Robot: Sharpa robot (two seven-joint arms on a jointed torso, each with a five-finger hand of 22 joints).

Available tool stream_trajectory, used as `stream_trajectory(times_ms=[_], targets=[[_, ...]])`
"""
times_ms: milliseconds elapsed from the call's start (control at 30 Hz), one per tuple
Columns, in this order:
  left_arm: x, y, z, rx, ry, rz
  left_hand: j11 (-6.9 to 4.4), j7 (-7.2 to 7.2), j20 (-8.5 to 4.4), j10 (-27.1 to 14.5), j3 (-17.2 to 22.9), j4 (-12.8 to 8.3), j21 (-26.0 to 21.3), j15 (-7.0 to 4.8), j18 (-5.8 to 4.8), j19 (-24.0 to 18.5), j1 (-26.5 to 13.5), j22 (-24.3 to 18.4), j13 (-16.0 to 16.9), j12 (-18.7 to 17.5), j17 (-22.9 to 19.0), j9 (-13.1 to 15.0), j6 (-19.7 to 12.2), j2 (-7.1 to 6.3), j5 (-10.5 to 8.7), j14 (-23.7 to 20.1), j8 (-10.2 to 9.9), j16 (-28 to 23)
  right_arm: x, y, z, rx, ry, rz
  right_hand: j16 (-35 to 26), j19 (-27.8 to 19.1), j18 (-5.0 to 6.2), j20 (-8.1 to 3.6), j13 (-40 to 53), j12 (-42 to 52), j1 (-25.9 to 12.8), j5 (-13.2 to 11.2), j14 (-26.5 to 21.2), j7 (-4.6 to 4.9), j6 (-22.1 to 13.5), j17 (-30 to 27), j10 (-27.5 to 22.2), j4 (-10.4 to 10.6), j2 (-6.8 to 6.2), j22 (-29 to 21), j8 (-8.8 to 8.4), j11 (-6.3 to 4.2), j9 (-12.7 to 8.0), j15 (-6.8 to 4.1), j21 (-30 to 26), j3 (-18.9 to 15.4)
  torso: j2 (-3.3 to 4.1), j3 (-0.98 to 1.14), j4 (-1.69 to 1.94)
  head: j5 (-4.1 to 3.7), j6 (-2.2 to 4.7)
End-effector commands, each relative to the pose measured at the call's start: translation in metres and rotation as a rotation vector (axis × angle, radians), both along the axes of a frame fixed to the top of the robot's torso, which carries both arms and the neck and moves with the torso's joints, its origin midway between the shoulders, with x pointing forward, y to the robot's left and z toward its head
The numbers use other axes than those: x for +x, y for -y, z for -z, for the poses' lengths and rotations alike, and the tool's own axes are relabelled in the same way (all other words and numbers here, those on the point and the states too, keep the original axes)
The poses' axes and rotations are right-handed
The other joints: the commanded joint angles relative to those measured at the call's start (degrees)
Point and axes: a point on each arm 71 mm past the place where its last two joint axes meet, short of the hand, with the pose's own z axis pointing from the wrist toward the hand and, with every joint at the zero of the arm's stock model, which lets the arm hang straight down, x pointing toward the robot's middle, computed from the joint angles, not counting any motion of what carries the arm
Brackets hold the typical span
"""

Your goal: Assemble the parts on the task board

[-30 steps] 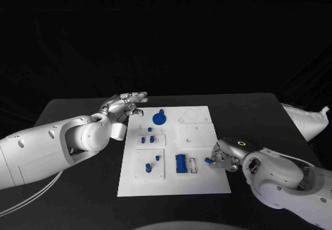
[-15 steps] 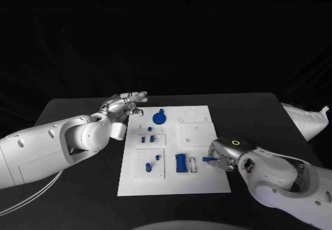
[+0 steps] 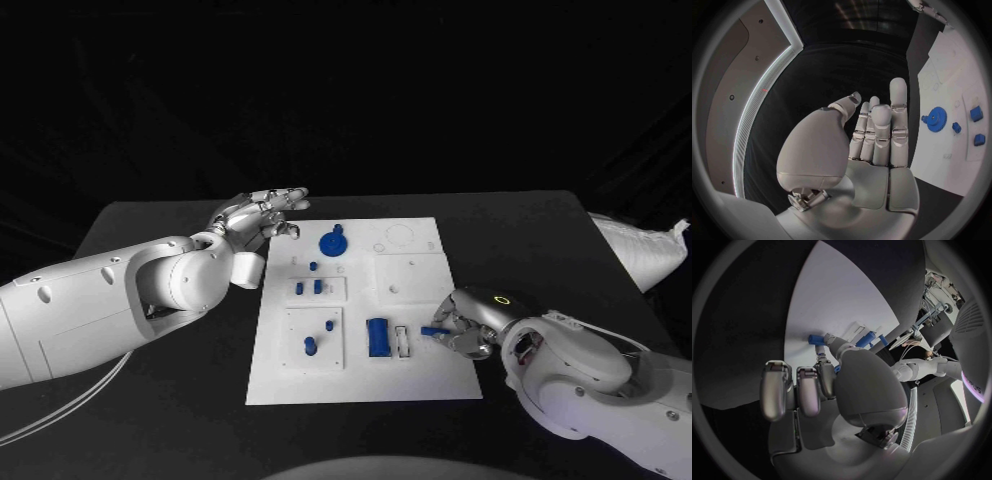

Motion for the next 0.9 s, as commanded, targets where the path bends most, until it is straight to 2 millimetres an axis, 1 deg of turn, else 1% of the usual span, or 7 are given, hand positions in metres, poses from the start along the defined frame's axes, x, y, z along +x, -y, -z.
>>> stream_trajectory(times_ms=[33,200,367,500,600,767,900], targets=[[-0.001,0.002,-0.001,-0.010,0.008,0.018,-0.03,-0.08,0.12,-0.49,-0.41,-0.05,-0.38,0.15,0.61,0.34,-0.07,-0.07,0.08,0.25,-0.05,-0.04,-0.45,0.39,0.30,-0.43,0.28,-0.02,-0.002,0.002,0.001,0.088,-0.036,0.070,0.31,0.62,-0.61,0.19,4.99,0.29,-0.70,-0.40,4.86,-1.06,1.43,8.66,0.75,-0.17,-0.58,0.03,0.17,-0.17,0.68,0.26,0.21,0.54,-0.04,-0.05,-0.04,-0.02,0.01],[-0.001,0.002,-0.001,-0.010,0.008,0.018,-0.03,-0.08,0.12,-0.49,-0.41,-0.05,-0.38,0.15,0.61,0.34,-0.07,-0.07,0.08,0.25,-0.05,-0.04,-0.45,0.39,0.30,-0.43,0.28,-0.02,-0.005,-0.001,-0.001,0.134,-0.049,0.084,0.34,0.63,-0.62,0.15,5.22,0.59,-2.06,-0.82,4.88,-1.13,1.78,8.70,0.93,0.00,-1.48,0.05,0.14,-0.21,0.76,0.23,0.22,0.63,0.03,-0.01,-0.04,0.03,0.05],[-0.001,0.002,-0.001,-0.010,0.008,0.018,-0.03,-0.08,0.12,-0.49,-0.41,-0.05,-0.38,0.15,0.61,0.34,-0.07,-0.07,0.08,0.25,-0.05,-0.04,-0.45,0.39,0.30,-0.43,0.28,-0.02,-0.006,-0.004,-0.001,0.172,-0.075,0.102,0.41,0.69,-0.64,0.10,5.50,1.00,-4.67,-0.47,4.91,-1.25,2.29,8.83,1.21,1.10,-2.63,0.17,0.14,-0.28,0.84,0.19,0.30,-0.38,0.01,-0.03,0.00,0.04,-0.01],[-0.001,0.002,-0.001,-0.010,0.008,0.019,-0.03,-0.08,0.12,-0.49,-0.41,-0.05,-0.38,0.15,0.61,0.34,-0.07,-0.07,0.08,0.25,-0.05,-0.04,-0.45,0.39,0.30,-0.43,0.28,-0.02,-0.006,-0.007,0.000,0.199,-0.101,0.117,0.58,0.90,-0.73,-0.02,6.35,2.26,-8.08,1.35,4.98,-1.57,3.25,9.15,1.82,3.15,-3.40,0.63,0.38,-0.48,1.01,0.04,0.59,-2.39,0.02,-0.05,0.00,0.04,-0.01],[-0.001,0.003,-0.001,-0.011,0.007,0.021,-0.03,-0.08,0.12,-0.50,-0.41,-0.06,-0.39,0.15,0.61,0.34,-0.06,-0.07,0.08,0.26,-0.06,-0.04,-0.45,0.39,0.30,-0.43,0.28,-0.02,-0.006,-0.009,0.001,0.207,-0.116,0.123,0.68,1.02,-0.77,-0.20,7.08,3.30,-9.93,3.64,5.02,-1.91,3.98,9.32,2.25,4.42,-3.67,0.89,0.64,-0.77,1.19,-0.20,0.76,-3.84,0.04,-0.04,0.01,0.02,-0.05],[-0.001,0.003,-0.001,-0.012,0.007,0.023,-0.03,-0.09,0.12,-0.55,-0.39,-0.10,-0.40,0.15,0.62,0.34,0.01,-0.09,0.07,0.31,-0.11,-0.04,-0.47,0.44,0.32,-0.45,0.29,-0.02,-0.006,-0.014,0.004,0.204,-0.151,0.122,0.69,1.11,-0.81,-0.56,8.09,4.66,-11.31,8.40,5.01,-2.34,4.80,9.34,2.77,5.62,-3.62,1.07,1.00,-1.16,1.59,-0.58,0.86,-6.32,0.05,0.01,0.00,0.13,-0.06],[-0.002,0.004,-0.001,-0.013,0.007,0.027,-0.03,-0.09,0.12,-0.55,-0.39,-0.10,-0.40,0.15,0.62,0.34,0.01,-0.09,0.07,0.31,-0.11,-0.04,-0.47,0.44,0.32,-0.45,0.29,-0.02,-0.005,-0.019,0.007,0.205,-0.181,0.118,0.65,1.11,-0.80,-0.67,8.29,4.87,-11.60,9.90,5.00,-2.47,5.04,9.27,2.86,6.01,-3.38,1.05,1.15,-1.28,1.81,-0.69,0.84,-7.45,0.06,-0.02,-0.01,0.19,-0.06]])
